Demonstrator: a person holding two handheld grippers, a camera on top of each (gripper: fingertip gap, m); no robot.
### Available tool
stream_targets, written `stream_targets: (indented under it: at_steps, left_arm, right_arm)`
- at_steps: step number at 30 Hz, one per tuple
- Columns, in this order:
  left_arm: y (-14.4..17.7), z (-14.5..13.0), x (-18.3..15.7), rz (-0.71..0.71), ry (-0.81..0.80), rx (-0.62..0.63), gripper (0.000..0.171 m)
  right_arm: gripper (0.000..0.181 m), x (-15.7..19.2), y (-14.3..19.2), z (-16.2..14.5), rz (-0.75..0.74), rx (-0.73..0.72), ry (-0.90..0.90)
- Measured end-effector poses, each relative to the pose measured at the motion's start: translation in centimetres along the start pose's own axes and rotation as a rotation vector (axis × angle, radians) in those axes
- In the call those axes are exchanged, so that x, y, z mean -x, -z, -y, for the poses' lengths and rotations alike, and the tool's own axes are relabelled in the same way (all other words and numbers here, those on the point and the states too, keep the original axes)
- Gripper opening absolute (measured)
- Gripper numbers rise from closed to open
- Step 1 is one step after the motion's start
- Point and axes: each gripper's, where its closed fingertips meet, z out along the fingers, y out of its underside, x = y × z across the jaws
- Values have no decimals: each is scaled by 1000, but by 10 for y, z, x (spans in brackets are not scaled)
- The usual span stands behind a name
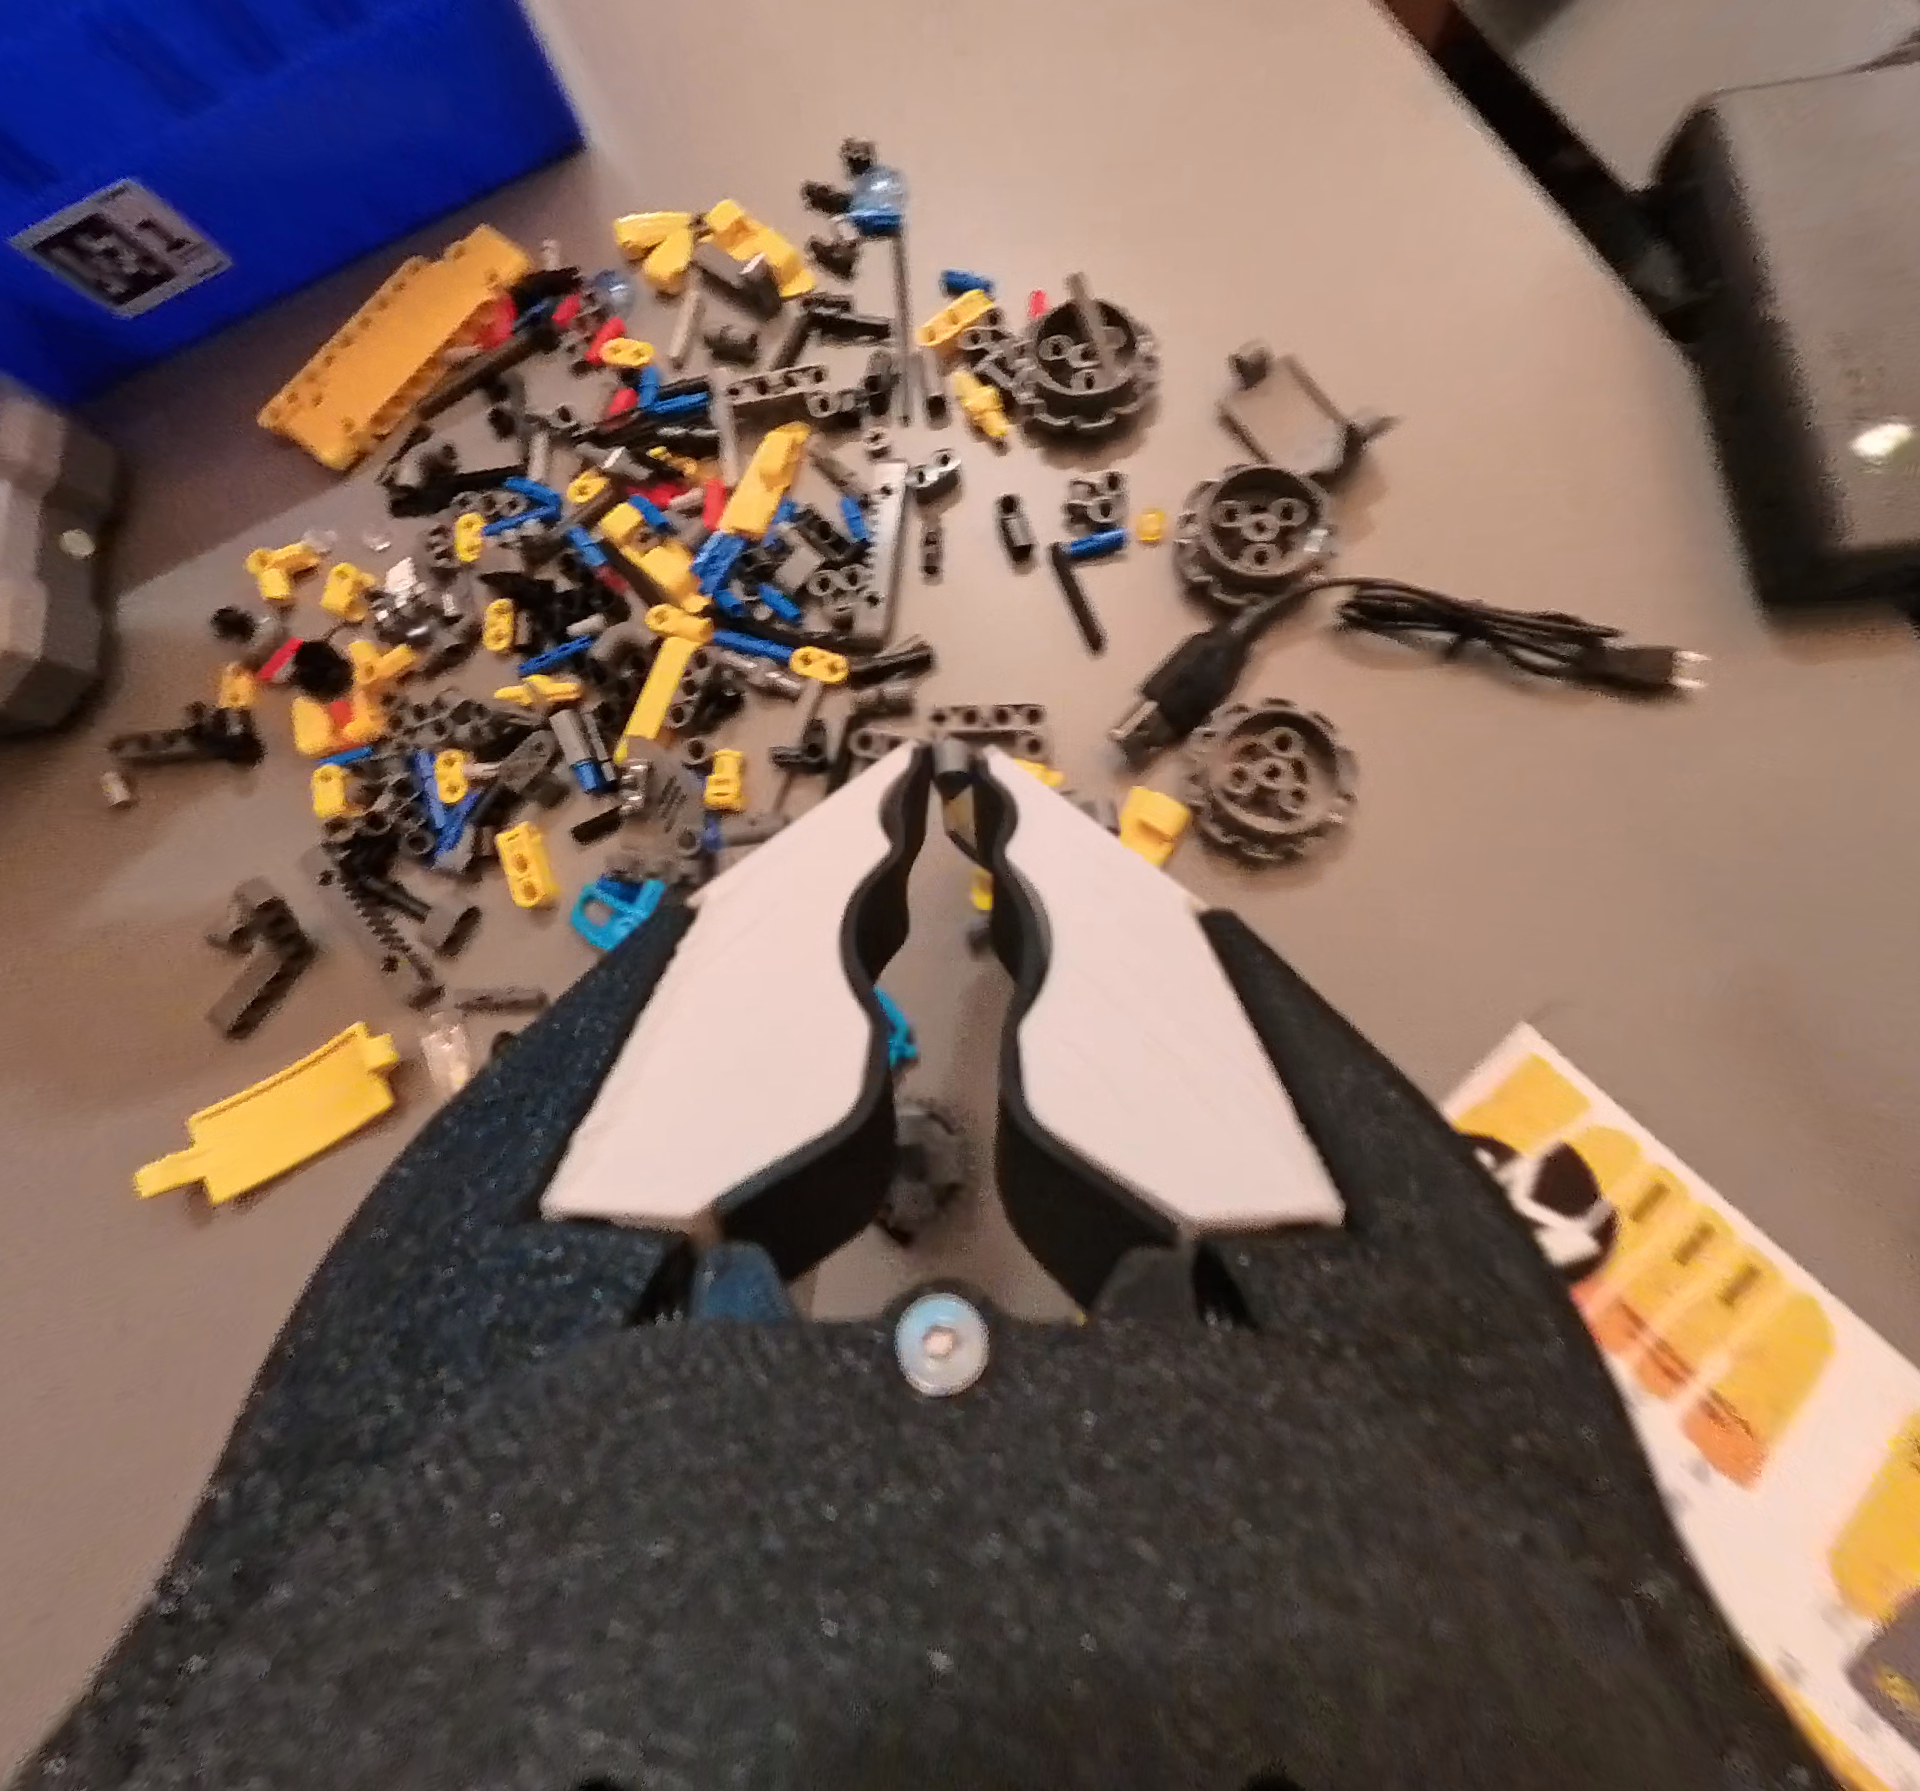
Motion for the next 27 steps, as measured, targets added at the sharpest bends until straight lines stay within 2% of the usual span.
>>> stream_targets:
  at_steps: [3,9,17,20,23,27]
  left_arm:
    - [0,0,0,0,0,0,57]
    - [2,1,2,1,4,-8,57]
    - [2,2,0,-9,-4,-13,58]
    - [11,21,-18,-42,-124,-109,54]
    - [25,43,-30,11,-259,-239,46]
    - [39,60,-31,67,-302,-348,39]
  right_arm:
    - [7,19,-11,-6,64,43,59]
    - [7,32,-24,-24,80,160,108]
    - [13,32,-16,-13,75,116,94]
    - [14,31,-12,-5,60,75,100]
    - [17,31,-9,1,47,48,105]
    - [20,28,-4,7,25,18,107]
